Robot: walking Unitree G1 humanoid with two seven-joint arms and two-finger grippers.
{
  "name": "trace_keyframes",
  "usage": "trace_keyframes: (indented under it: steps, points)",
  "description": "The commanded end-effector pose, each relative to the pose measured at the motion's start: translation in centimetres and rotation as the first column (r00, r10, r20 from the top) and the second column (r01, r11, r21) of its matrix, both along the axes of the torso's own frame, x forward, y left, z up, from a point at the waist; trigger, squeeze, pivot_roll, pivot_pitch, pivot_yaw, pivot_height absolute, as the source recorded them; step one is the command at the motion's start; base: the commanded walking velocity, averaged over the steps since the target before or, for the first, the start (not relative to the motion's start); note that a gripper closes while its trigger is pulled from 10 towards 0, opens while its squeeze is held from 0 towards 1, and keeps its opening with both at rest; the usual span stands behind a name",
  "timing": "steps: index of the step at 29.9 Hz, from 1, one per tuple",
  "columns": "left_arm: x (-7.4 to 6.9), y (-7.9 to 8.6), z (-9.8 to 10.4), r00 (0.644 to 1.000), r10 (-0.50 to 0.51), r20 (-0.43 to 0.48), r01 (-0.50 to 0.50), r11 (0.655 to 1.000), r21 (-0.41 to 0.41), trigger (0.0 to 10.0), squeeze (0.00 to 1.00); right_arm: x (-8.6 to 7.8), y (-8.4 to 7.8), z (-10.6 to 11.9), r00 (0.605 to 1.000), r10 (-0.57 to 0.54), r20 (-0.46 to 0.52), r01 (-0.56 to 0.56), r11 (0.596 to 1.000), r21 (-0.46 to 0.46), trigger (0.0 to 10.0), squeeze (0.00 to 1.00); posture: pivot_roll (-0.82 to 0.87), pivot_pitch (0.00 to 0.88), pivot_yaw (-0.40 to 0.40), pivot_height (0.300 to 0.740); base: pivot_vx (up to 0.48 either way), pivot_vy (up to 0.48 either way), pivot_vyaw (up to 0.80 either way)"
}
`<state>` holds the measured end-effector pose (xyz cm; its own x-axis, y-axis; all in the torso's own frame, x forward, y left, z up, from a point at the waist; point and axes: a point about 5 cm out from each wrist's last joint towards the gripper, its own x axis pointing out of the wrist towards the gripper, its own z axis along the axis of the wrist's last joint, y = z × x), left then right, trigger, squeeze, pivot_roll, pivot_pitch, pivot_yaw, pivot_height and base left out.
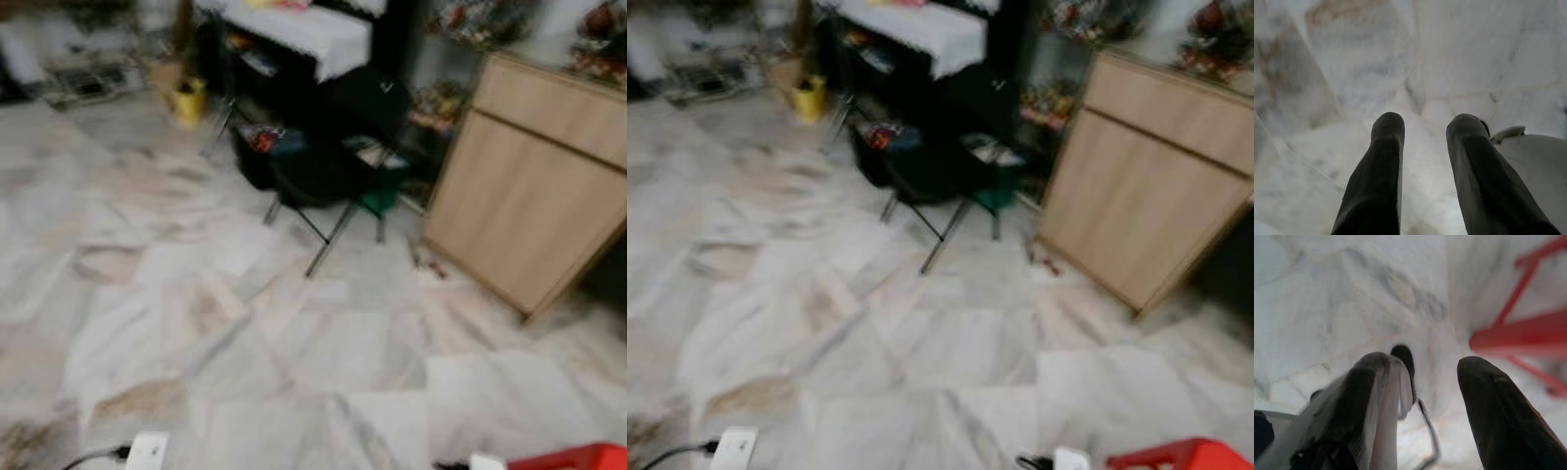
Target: Hang keys on a hook
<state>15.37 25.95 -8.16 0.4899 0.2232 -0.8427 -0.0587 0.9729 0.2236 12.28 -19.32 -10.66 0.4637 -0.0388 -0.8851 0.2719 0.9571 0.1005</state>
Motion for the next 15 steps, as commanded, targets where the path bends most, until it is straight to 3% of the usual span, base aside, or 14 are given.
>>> trace_keyframes:
  steps: [1,15]
  points:
    - [0.62,-0.2,0.19,1.0,-0.03,0.004,0.03,1.0,0.003,10.0,0.0,-0.37,-0.67,-0.03,1.0,-0.025,-0.011,0.025,1.0,-0.013,10.0,0.0,0.01,0.0,0.015,0.74,0.0,0.0,-0.79]
    - [0.83,-0.12,0.32,0.998,-0.063,0.005,0.063,0.998,0.005,10.0,0.0,-0.45,-0.62,-0.06,0.999,-0.037,-0.011,0.037,0.999,-0.007,10.0,0.0,0.01,0.0,0.023,0.74,0.0,0.0,-0.79]
